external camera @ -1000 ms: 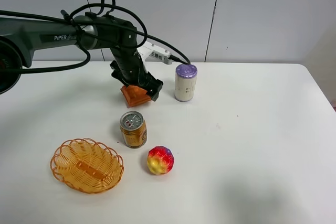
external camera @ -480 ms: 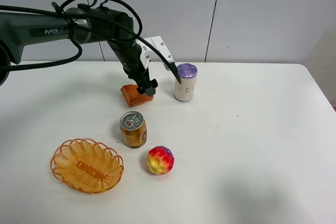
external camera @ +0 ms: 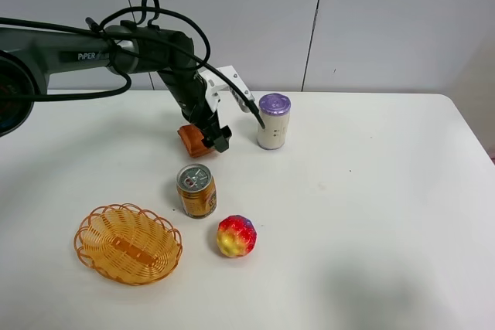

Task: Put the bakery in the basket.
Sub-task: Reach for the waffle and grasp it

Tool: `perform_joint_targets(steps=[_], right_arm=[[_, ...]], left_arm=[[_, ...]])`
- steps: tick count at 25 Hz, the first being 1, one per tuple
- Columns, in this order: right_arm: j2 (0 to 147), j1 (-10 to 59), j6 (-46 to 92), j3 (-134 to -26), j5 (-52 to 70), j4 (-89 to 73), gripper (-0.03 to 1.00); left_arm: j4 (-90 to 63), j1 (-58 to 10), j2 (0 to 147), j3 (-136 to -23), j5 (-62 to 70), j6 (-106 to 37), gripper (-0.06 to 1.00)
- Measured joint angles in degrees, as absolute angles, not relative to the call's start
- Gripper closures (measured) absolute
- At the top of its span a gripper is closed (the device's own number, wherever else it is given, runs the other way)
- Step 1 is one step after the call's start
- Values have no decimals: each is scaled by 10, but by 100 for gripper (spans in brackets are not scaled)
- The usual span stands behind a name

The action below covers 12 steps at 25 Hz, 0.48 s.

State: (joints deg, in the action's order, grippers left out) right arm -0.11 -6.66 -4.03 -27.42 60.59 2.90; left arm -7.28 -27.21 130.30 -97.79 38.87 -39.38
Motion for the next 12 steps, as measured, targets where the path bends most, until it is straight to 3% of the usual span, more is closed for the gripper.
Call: perform_joint_targets(steps=[12], right_arm=[[-1, -67, -40, -274, 606, 29, -3]], left_arm=[[-84, -242, 1329, -978, 374, -399, -5]])
